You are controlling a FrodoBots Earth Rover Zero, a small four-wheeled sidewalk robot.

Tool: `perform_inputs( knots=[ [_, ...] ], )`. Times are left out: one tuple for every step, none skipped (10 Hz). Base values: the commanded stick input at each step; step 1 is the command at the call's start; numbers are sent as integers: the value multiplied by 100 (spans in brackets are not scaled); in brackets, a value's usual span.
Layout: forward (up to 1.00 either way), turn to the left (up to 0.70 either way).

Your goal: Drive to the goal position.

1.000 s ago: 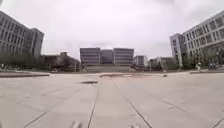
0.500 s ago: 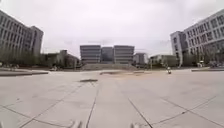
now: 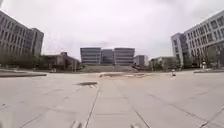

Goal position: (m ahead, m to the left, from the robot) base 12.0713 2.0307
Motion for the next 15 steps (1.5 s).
perform_inputs(
  knots=[
    [70,0],
    [70,0],
    [70,0],
    [70,0],
    [70,0],
    [70,0],
    [70,0],
    [70,0],
    [70,0],
    [70,0],
    [70,0],
    [70,0],
    [70,0],
    [70,0],
    [70,0]
  ],
)
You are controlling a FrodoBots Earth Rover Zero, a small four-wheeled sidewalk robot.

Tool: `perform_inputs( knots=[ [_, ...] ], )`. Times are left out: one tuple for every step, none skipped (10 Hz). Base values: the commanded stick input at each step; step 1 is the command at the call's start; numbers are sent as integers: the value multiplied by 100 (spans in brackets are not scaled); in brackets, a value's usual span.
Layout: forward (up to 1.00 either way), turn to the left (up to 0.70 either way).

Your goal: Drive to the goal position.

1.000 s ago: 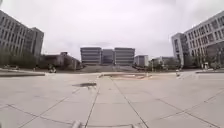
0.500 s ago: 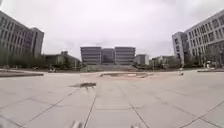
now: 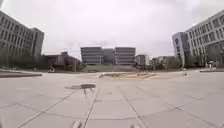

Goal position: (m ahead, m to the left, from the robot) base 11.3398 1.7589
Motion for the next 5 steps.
perform_inputs(
  knots=[
    [70,0],
    [70,0],
    [70,0],
    [70,0],
    [70,0]
  ],
)
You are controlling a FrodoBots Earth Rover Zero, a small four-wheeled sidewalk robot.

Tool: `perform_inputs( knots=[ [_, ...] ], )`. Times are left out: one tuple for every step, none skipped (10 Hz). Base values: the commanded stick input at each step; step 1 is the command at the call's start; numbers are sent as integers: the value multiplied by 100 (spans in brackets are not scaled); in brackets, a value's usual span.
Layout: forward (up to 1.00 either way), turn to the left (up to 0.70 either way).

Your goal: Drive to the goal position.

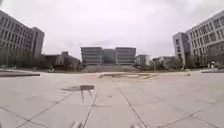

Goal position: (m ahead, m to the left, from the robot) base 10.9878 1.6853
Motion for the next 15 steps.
perform_inputs(
  knots=[
    [70,0],
    [70,0],
    [70,0],
    [70,0],
    [70,0],
    [70,0],
    [70,0],
    [70,0],
    [70,0],
    [70,0],
    [70,0],
    [70,0],
    [70,0],
    [70,0],
    [70,0]
  ],
)
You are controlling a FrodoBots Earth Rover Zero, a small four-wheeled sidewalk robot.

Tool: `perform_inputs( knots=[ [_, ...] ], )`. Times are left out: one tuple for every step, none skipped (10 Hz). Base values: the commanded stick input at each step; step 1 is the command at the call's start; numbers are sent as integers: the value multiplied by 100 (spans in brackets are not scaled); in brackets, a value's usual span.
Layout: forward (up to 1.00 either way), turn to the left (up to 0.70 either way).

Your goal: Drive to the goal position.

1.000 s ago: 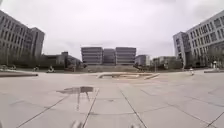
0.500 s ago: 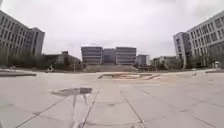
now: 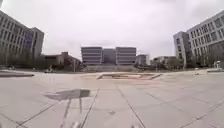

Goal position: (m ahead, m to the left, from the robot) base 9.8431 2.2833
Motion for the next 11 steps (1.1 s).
perform_inputs(
  knots=[
    [70,0],
    [70,0],
    [70,0],
    [70,0],
    [70,0],
    [70,0],
    [70,0],
    [70,0],
    [70,0],
    [70,0],
    [70,0]
  ],
)
